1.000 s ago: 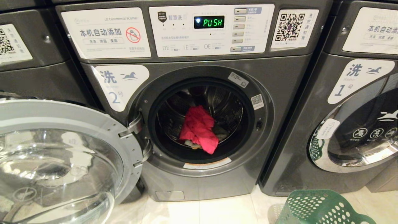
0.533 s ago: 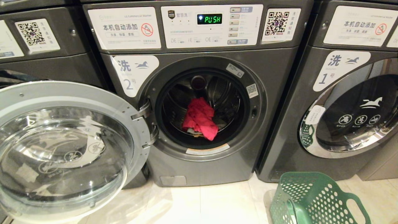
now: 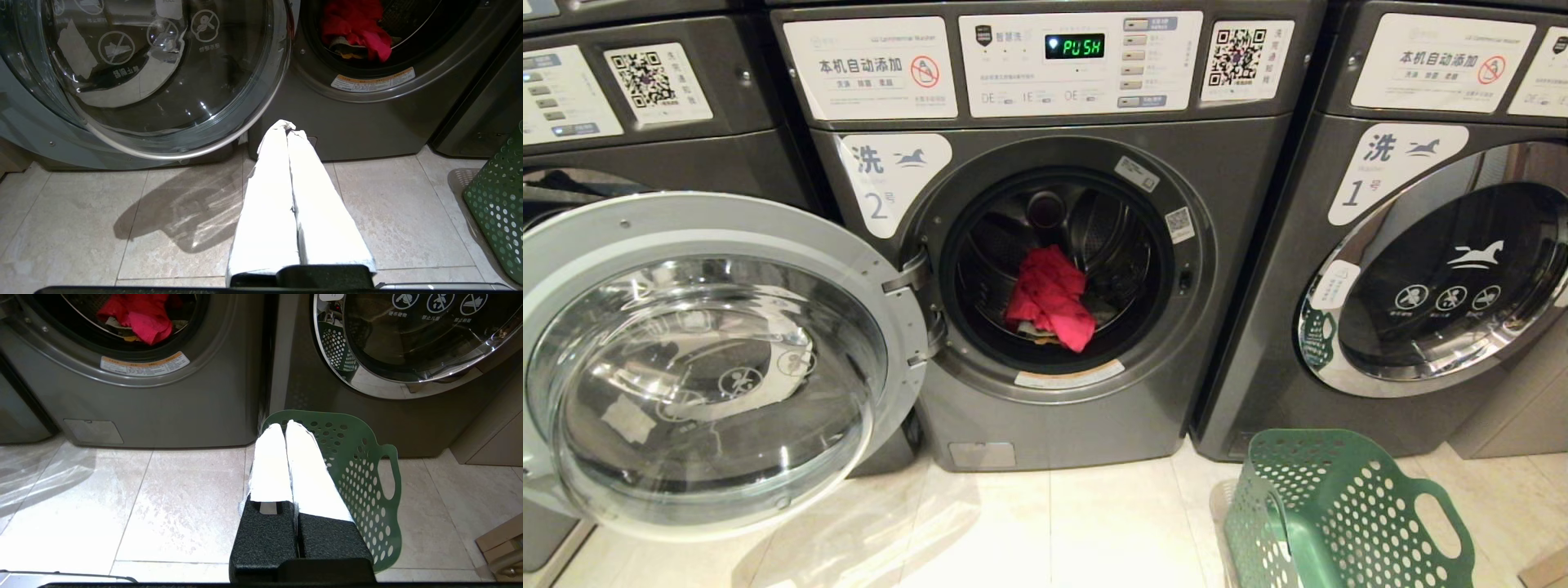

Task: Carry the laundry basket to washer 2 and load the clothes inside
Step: Close the washing machine door with the left hand

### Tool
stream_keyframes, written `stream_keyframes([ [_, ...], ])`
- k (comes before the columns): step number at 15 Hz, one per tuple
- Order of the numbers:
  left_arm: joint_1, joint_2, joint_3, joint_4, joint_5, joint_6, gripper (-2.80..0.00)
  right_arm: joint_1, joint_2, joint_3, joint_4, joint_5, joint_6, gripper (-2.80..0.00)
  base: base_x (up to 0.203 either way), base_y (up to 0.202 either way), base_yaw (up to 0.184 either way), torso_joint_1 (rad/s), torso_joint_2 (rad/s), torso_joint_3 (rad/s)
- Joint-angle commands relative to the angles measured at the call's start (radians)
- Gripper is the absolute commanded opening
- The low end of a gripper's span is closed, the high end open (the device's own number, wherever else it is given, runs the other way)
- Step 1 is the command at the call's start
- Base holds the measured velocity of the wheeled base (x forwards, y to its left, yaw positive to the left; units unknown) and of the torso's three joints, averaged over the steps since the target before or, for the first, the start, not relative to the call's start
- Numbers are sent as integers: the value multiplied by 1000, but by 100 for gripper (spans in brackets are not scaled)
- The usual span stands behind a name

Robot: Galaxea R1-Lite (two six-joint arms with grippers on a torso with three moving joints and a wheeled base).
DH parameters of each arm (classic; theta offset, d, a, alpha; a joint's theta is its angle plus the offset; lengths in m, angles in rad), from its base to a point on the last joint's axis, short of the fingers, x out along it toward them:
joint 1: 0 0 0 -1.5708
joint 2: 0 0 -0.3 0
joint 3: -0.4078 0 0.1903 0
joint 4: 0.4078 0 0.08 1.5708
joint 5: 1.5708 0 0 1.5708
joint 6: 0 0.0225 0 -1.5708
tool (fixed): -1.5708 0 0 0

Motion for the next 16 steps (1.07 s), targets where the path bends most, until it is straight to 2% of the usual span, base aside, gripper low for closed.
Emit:
stream_keyframes([
  [1,0,1,0,-2,-2,6,-280,0,2,2,1,2,-6,-280,0,0,0,0,0,0],
  [4,0,0,-13,-17,-5,97,-280,0,2,0,1,2,1,-280,0,0,0,0,0,0],
  [5,0,2,-57,-21,-3,102,-280,0,2,0,1,-1,10,-280,0,0,0,0,0,0],
  [6,0,12,-148,-11,-2,104,-280,0,2,0,1,-1,11,-280,0,0,0,0,0,0],
  [8,0,102,-378,47,27,106,-280,0,2,0,2,-3,9,-280,0,0,0,0,0,0],
  [9,0,197,-488,81,66,106,-280,0,2,0,1,-3,10,-280,0,0,0,0,0,0],
  [12,0,666,-879,142,163,62,-280,0,2,0,-2,-1,14,-280,0,0,0,0,0,0],
  [14,24,1046,-1220,169,199,23,-280,0,2,0,-2,-1,14,-280,0,0,0,0,0,0],
  [16,80,1356,-1581,195,196,-6,-280,0,2,0,-2,-2,13,-280,0,0,0,0,0,0],
])
